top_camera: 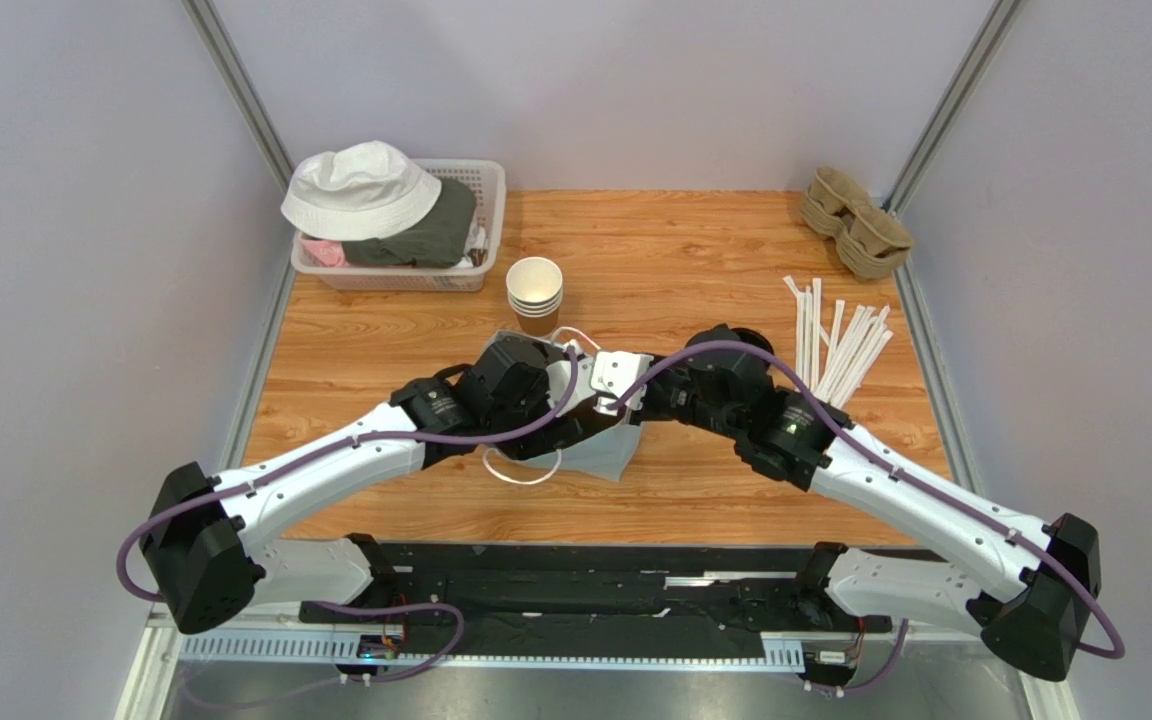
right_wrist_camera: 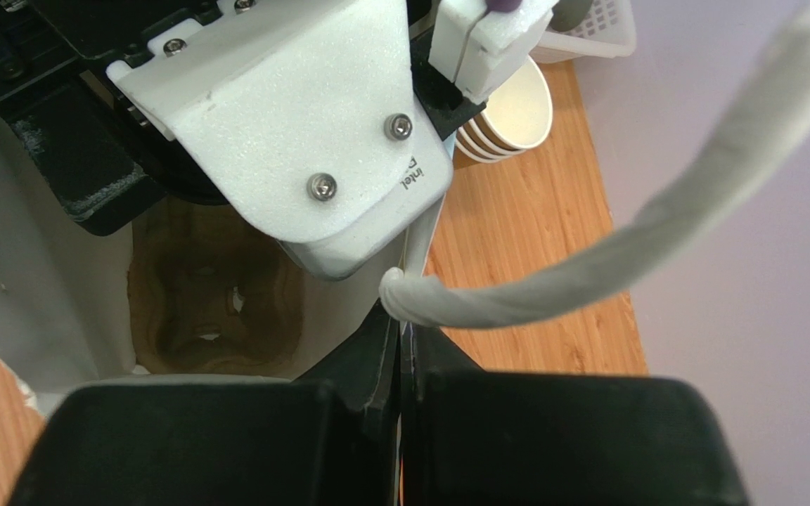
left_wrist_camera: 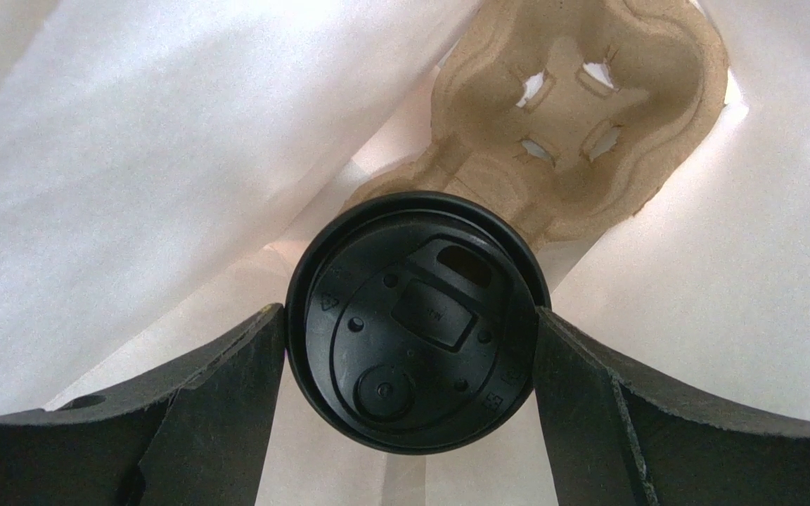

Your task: Pack the takeout coffee

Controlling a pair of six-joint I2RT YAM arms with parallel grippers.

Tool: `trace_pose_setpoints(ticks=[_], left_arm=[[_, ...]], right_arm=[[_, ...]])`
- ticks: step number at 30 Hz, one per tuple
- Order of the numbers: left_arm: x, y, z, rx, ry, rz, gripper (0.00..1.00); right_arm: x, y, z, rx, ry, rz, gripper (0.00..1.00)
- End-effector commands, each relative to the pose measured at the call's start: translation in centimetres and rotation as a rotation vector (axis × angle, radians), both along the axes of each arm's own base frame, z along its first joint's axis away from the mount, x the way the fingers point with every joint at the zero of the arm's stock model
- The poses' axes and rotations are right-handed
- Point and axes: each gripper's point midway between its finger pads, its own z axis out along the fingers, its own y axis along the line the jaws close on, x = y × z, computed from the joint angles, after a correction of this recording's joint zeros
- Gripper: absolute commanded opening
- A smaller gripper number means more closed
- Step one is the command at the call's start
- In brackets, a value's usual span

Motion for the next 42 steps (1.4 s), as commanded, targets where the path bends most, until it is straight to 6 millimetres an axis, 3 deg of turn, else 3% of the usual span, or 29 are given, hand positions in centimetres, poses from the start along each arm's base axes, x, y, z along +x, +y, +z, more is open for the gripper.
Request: trace_pose_setpoints(ticks=[1,9,20,26,27,33,42], left_arm=[[-1.3,2.0,0.0,0.045,0.084,0.046,0.49],[-0.8,1.1,2.2,0.012,0.037,-0.005,0.54],[-1.0,1.0,1.8,0.043,0.028,-0.082,0.58],[-0.4,0.6,2.9,0.03,0.006,-0.079,0.67],[-0.5,0.5,2.9,0.028,0.014,-0.08,0.73],[-0.7,0.2,4.6,-0.01,0.005,-0.084,0.79],[-0.9,-0.5,6.7,-0.055,-0.009,-0.112,0.8]], right_arm=[[-0.8,0.9,2.1,0.082,0.083,0.081,0.0],[-0.2,0.9,2.2,0.096,0.202,0.092,0.0],[1.4,0.9,2.5,0.135,0.392,0.07,0.0],[0.9,0.9,1.5,0.103,0.428,0.103,0.0],[0.9,0.9,1.1,0.095,0.434,0.104,0.0],[1.3,0.7,0.5,0.078,0.442,0.107,0.0],[1.4,0.4,0.3,0.068,0.43,0.112,0.0]])
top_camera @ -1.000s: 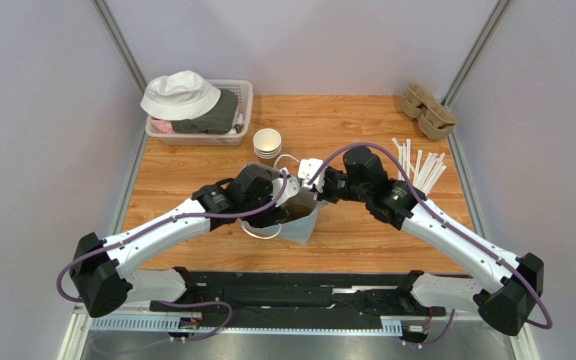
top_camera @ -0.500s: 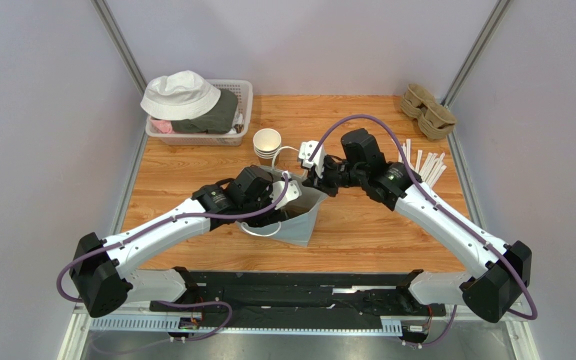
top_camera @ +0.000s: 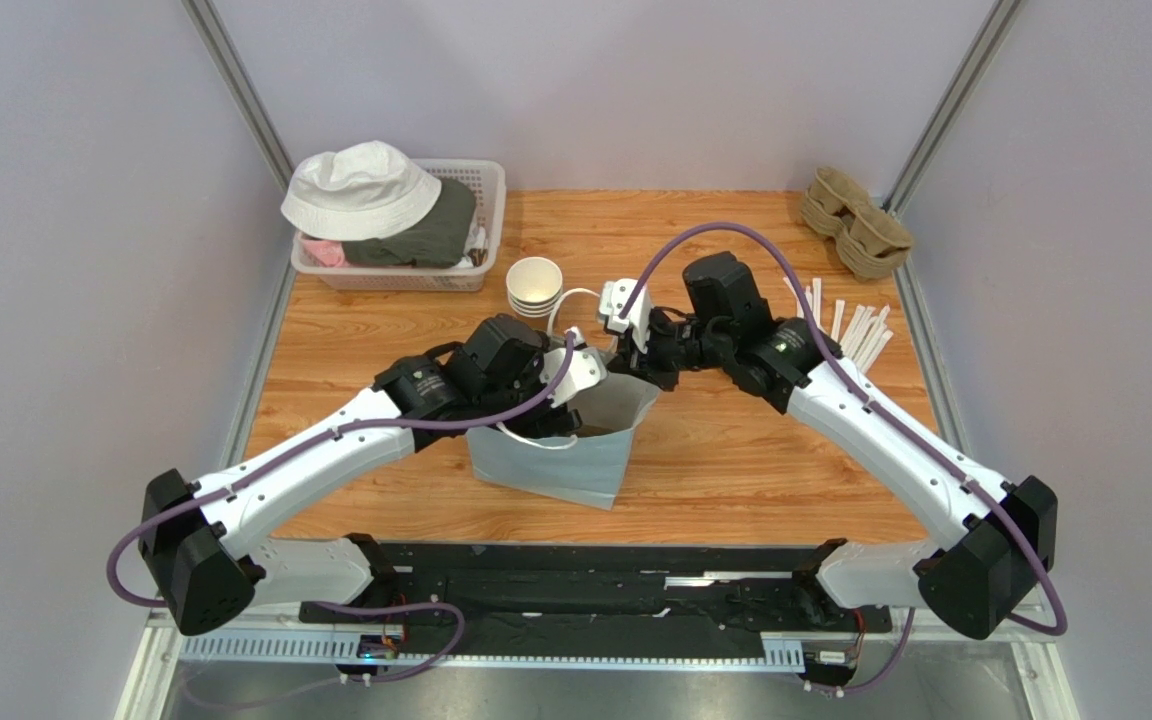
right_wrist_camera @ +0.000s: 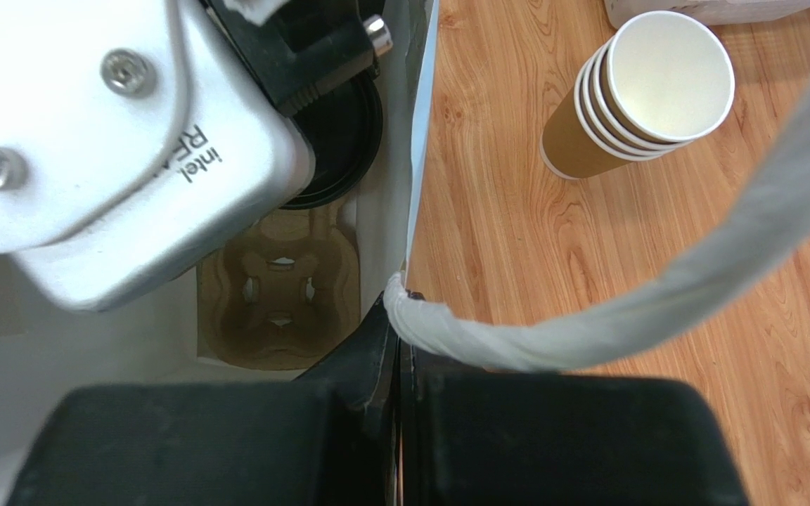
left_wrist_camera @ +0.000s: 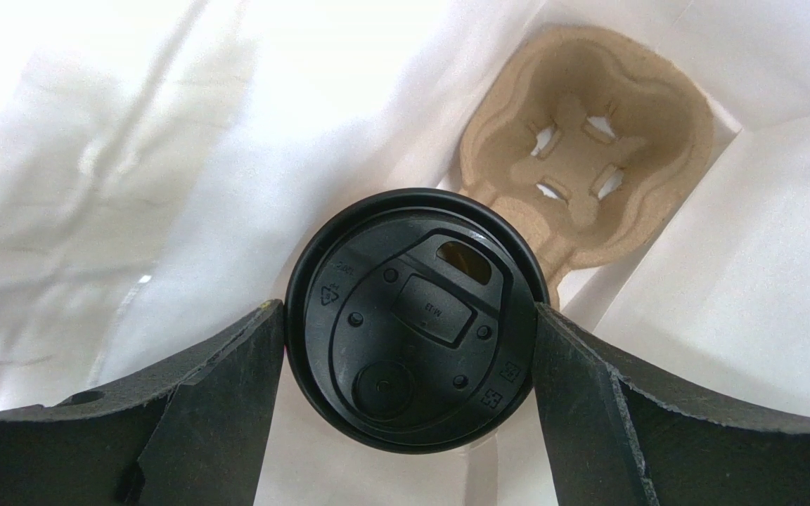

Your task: Pack the takeout coffee

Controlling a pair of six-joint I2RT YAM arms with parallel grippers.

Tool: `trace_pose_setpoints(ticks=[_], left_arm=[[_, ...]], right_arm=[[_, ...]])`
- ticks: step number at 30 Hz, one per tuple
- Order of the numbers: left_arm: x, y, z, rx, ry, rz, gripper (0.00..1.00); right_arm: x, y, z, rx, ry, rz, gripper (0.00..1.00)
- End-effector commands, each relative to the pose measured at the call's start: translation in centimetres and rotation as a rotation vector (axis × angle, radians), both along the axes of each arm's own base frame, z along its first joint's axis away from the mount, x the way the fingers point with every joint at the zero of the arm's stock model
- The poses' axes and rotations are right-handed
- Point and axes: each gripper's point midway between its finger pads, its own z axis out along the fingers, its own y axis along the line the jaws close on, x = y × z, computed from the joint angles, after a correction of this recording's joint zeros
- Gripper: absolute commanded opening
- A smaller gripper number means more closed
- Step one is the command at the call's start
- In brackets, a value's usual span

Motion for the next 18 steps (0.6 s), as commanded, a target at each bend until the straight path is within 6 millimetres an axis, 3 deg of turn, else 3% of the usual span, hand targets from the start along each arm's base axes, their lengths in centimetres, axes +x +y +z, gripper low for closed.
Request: trace_pose_setpoints(ticks=[1,7,8,18], left_arm=[[0.2,-0.7,3.5,-0.075,-0.05,-0.025,0.81],[-0.1,-0.9,5.6,-0.126,-0.064,-0.026,0.82],[-0.1,-1.0,6.0,-0.141,-0.065,-0.022,0.89],[-0.9,-1.7,9.5,-0.243,-0.05,-0.011,0.92]], right_arm=[[0.1,-0.2,0.8,-0.001,-0.025,0.019,0.0],[0.1,-0.4,0.8,-0.01,-0.046,0.023,0.0],[0.1,-0.4,0.8,-0.01,-0.047,0.024,0.0],[0.4,-0.5,1.0,-0.019,-0.076,0.029,0.0]])
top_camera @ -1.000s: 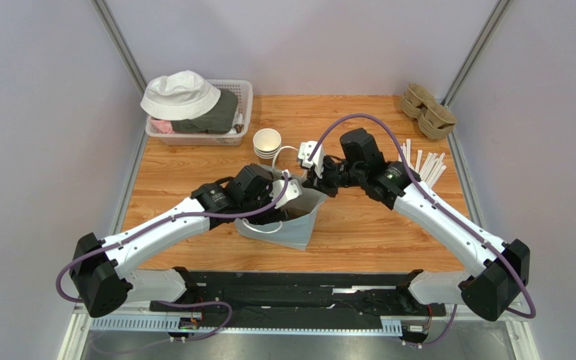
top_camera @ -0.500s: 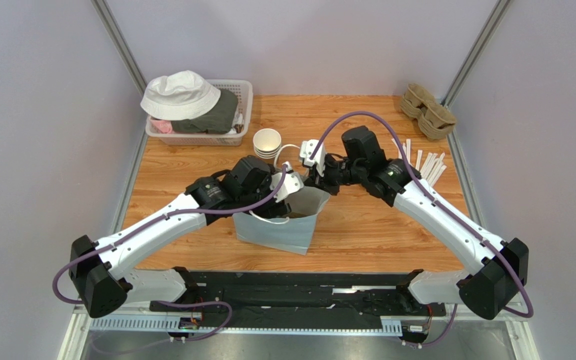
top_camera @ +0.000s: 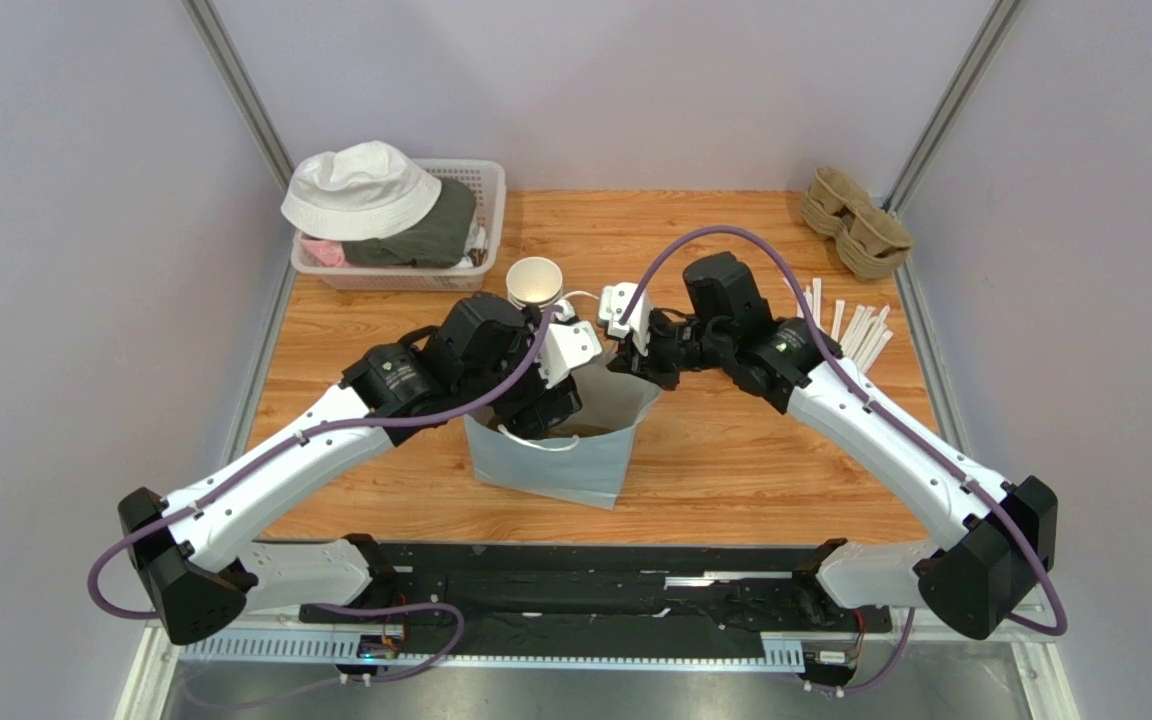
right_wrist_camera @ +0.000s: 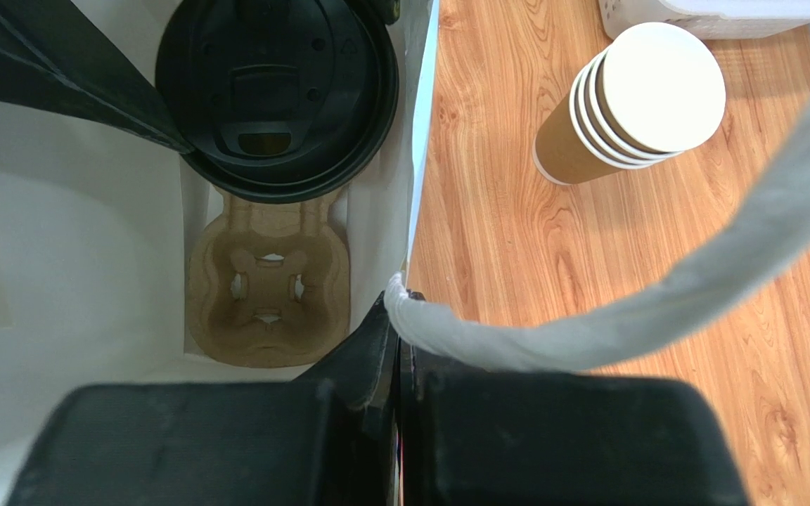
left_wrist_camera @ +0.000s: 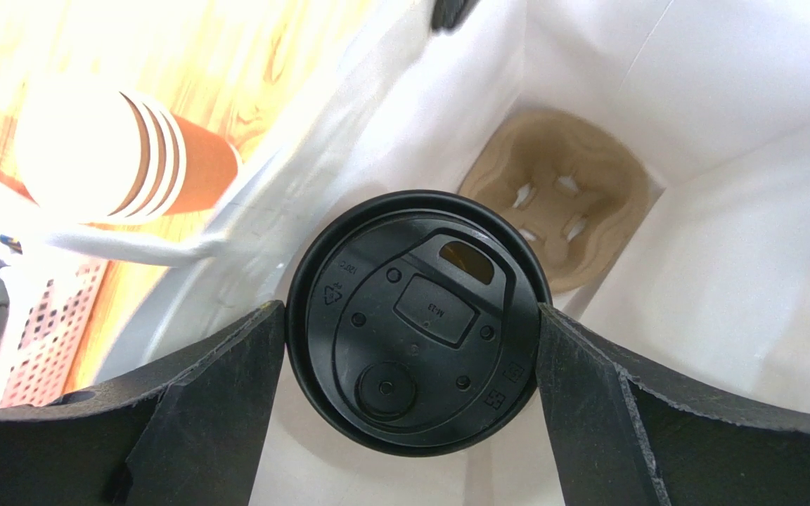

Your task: Pack the takeout coffee

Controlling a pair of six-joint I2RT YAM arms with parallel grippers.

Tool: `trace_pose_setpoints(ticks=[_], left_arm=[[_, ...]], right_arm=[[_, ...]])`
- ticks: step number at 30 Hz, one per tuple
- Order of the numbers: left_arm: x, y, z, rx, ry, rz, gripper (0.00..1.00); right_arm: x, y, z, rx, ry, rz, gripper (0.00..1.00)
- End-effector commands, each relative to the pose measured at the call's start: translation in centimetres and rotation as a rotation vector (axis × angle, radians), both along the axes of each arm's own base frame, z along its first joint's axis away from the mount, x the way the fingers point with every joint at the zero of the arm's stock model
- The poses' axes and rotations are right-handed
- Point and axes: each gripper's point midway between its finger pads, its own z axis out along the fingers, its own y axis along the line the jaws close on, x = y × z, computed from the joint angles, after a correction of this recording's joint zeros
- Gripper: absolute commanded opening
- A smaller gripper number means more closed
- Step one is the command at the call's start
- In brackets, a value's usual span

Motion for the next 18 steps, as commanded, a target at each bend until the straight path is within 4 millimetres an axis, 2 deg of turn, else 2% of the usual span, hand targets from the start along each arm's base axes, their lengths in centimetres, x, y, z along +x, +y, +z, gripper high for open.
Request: trace_pose_setpoints(ticks=[1,5,11,14,16,18], left_arm=[[-0.6,-0.5,4.4,-0.124,-0.022,0.002,0.93],[-0.8,-0.5,4.0,-0.11,0.0,0.003,0.92],[-0.6,-0.1,2.5,-0.081,0.008,0.021,0.72],[-0.7,0.2,1.5,-0.058,0.003,0.01,0.66],[-1.0,0.4,1.0,-0.054,0.002,-0.007,0.71],[-1.5,0.3,1.8,-0.098,-0.03,-0.033,0.77]], right_arm=[[0.2,-0.4,1.0,-0.007,-0.04,0.003,0.0],[0.2,-0.5,1.0,-0.007,-0.044,0.004,0.0],[0.1,-0.6,1.2,-0.004,-0.049,0.001,0.0],[-0.1,-0.6,1.4,0.001,-0.053,0.009,0.0],[-0.2,-0.6,1.8,0.008,-0.071,0.014,0.0],[0.0,-0.8,2.7,0.025,-0.115,0.003,0.0]])
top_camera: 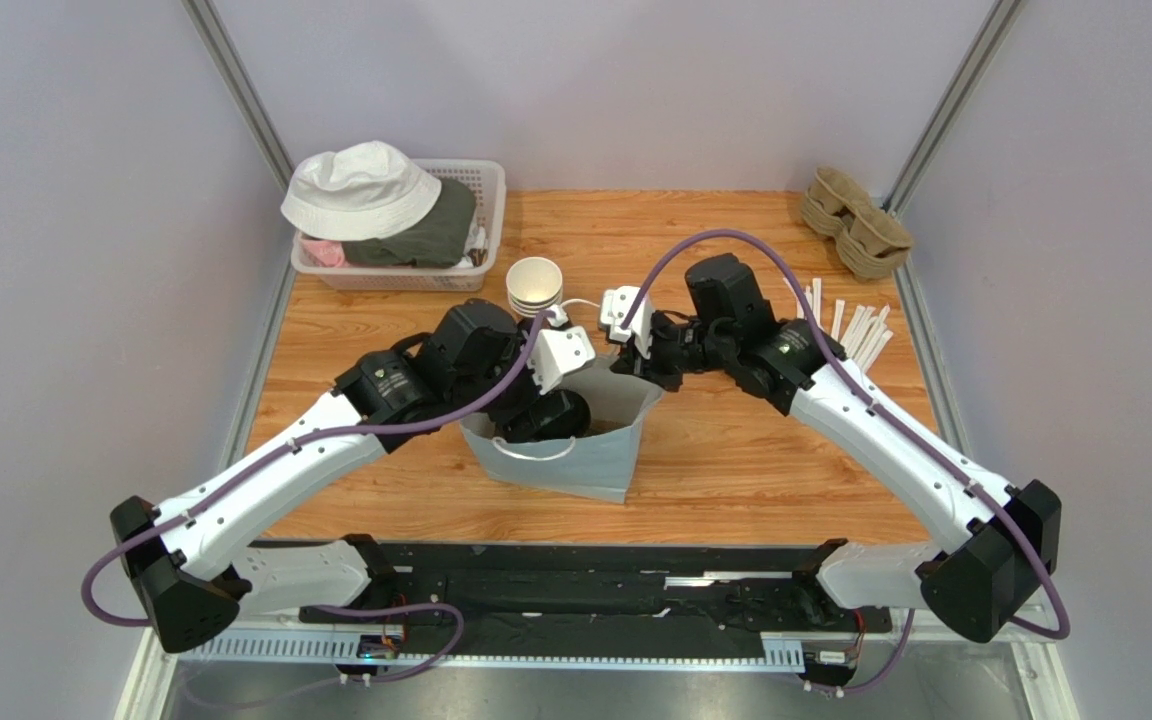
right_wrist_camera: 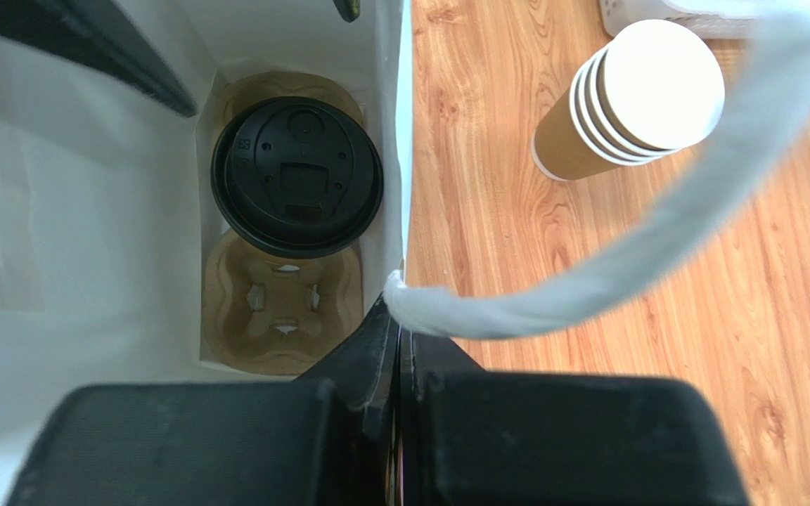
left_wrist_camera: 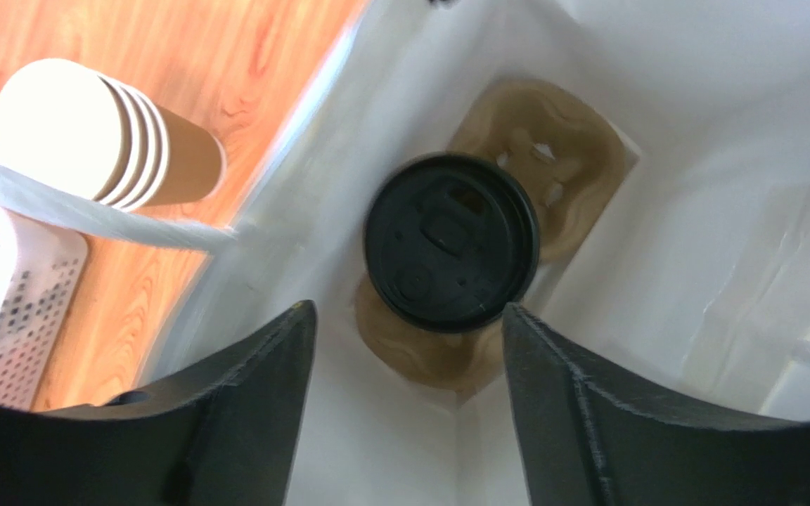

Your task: Pack the takeout coffee

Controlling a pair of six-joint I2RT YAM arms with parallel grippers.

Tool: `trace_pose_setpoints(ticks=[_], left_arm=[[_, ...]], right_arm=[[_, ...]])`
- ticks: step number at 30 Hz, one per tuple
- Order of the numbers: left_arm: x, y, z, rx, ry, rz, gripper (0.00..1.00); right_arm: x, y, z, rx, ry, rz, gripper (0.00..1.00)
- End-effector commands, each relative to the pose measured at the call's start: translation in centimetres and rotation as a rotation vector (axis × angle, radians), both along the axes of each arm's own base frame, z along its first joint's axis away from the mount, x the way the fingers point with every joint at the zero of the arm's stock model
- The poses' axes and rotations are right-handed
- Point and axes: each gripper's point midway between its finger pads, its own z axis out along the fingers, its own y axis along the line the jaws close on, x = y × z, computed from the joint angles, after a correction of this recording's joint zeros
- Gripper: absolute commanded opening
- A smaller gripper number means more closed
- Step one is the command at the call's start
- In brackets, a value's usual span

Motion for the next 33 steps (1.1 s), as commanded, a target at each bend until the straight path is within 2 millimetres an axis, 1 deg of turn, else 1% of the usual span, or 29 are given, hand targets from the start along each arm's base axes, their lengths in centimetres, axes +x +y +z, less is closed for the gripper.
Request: trace_pose_setpoints(ticks=[1,2,3,5,6,10,13,19,24,25,26,28,29,31,32,33], left_arm=[[-0.7,0.0,1.9,-0.097,-0.064,-0.032,0.82],[-1.0,0.2,3.1,-0.141,-0.094,-0.035,0.84],[-0.8,-0.1,4.0,-0.179,-0.122,-0.033,0.85],[-0.7,0.0,5.4,-0.224,-0.156,-0.016,0.85],[-0.4,-0.1,6.2,-0.25,-0.179,-0.006,0.85],[-0.3,0.0,8.5,-0.332,-0.232,0.017,0.88],[-0.4,-0.3,9.8,-0.374,-0.26,0.002,0.91],[0.2,-0.1,11.1,-0.401,-0.289,0.042,0.93],[0.5,0.1,12.8,-0.451,-0.289,0.089,0.98],[1.0,0.1,12.6,-0.442,-0.284,0.109,0.99],[1.1,0.1,13.0,-0.448,-0.284,0.12,0.99],[1.7,0.3,13.0,-0.459,-0.266,0.153,0.99],[2.2,0.7,13.1,-0.46,-0.262,0.177,0.99],[2.6,1.0,12.7,-0.463,-0.245,0.202,0.99],[3.1,1.4,12.1,-0.455,-0.237,0.225,0.99],[3.2,1.7,12.0,-0.463,-0.228,0.245,0.99]], right_arm=[[0.2,-0.6,2.7,0.04,-0.111,-0.008,0.0],[0.4,-0.6,3.1,0.044,-0.138,-0.015,0.0],[0.3,-0.8,3.6,0.047,-0.169,-0.012,0.0],[0.3,-1.0,4.0,0.043,-0.204,-0.017,0.0],[0.1,-1.1,4.5,0.051,-0.226,-0.014,0.0],[-0.5,-1.5,4.8,0.046,-0.28,0.011,0.0],[-1.0,-1.7,4.9,0.043,-0.305,0.025,0.0],[-1.6,-2.0,4.3,0.024,-0.311,0.042,0.0],[-1.2,-2.2,3.6,0.003,-0.294,0.028,0.0],[-1.2,-2.2,3.6,0.003,-0.29,0.027,0.0],[-1.1,-2.1,3.5,0.003,-0.282,0.03,0.0],[-1.2,-2.1,3.1,0.002,-0.269,0.039,0.0],[-1.1,-2.0,2.9,-0.003,-0.269,0.043,0.0],[-1.1,-1.9,2.8,-0.001,-0.284,0.053,0.0],[-1.0,-1.9,3.1,0.005,-0.292,0.05,0.0],[-1.0,-1.9,3.3,0.012,-0.3,0.049,0.0]])
